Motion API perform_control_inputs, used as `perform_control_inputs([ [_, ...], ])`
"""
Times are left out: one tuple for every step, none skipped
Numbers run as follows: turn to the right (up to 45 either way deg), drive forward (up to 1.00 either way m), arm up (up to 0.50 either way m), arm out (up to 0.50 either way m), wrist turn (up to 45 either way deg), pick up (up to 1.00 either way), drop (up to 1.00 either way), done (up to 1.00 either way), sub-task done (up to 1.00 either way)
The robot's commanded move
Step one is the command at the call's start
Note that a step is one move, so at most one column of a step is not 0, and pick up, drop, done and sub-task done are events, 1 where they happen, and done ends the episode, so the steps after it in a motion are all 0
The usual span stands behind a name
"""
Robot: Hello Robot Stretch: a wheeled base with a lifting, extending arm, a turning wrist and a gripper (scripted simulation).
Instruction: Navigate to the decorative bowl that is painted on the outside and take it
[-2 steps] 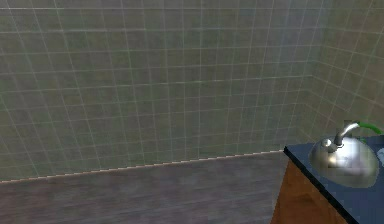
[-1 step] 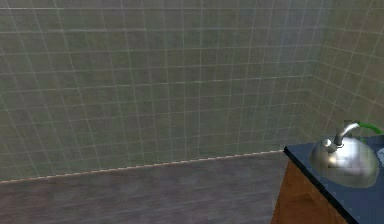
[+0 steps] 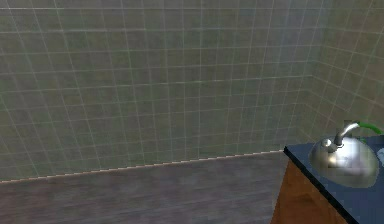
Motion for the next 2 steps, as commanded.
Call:
perform_control_inputs([
  [0.0,0.00,0.00,0.00,45.0,0.00,0.00,0.00,0.00],
  [0.0,0.00,0.00,0.00,45.0,0.00,0.00,0.00,0.00],
])
